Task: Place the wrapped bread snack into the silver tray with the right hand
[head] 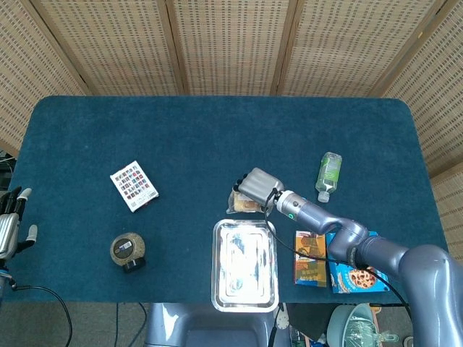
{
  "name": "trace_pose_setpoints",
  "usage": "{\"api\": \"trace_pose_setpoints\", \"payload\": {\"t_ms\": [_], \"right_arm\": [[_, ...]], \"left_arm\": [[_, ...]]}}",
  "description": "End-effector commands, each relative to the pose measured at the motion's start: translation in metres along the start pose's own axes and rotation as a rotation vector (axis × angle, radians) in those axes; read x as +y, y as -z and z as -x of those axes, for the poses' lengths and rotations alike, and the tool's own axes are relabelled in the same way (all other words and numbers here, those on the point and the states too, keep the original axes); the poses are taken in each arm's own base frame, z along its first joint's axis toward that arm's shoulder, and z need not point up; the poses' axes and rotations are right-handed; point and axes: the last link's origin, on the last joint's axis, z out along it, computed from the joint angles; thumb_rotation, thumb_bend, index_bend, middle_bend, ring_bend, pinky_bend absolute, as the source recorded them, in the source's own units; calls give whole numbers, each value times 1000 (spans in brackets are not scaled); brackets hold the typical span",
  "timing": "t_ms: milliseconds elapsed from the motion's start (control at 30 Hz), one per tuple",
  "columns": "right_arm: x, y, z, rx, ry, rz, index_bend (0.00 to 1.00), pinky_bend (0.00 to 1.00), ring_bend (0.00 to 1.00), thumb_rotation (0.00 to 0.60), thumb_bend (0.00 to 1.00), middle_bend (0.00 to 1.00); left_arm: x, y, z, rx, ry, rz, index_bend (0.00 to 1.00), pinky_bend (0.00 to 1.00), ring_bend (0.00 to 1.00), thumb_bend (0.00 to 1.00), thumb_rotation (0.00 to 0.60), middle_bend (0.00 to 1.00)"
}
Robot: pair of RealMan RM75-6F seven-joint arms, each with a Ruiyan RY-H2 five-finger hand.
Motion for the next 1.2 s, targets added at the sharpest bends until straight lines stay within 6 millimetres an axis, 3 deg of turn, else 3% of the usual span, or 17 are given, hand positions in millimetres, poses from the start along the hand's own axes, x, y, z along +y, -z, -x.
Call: {"api": "trace_pose_setpoints", "payload": {"t_ms": [33,500,1200], "right_arm": [[-3,12,-10,24,2,20,425,546,397,600,225,483],[-40,55,-25,78,5,60,425,546,397,600,224,483],[-92,70,-26,121,-5,83,425,546,397,600,224,483]], "left_arm": [[1,-1,1,-4,-1,3,0,0,0,495,600,0],[7,-4,1,-15,-7,36,0,0,0,495,600,0],[2,-13,1,-42,18,25,0,0,0,499,600,0]]}}
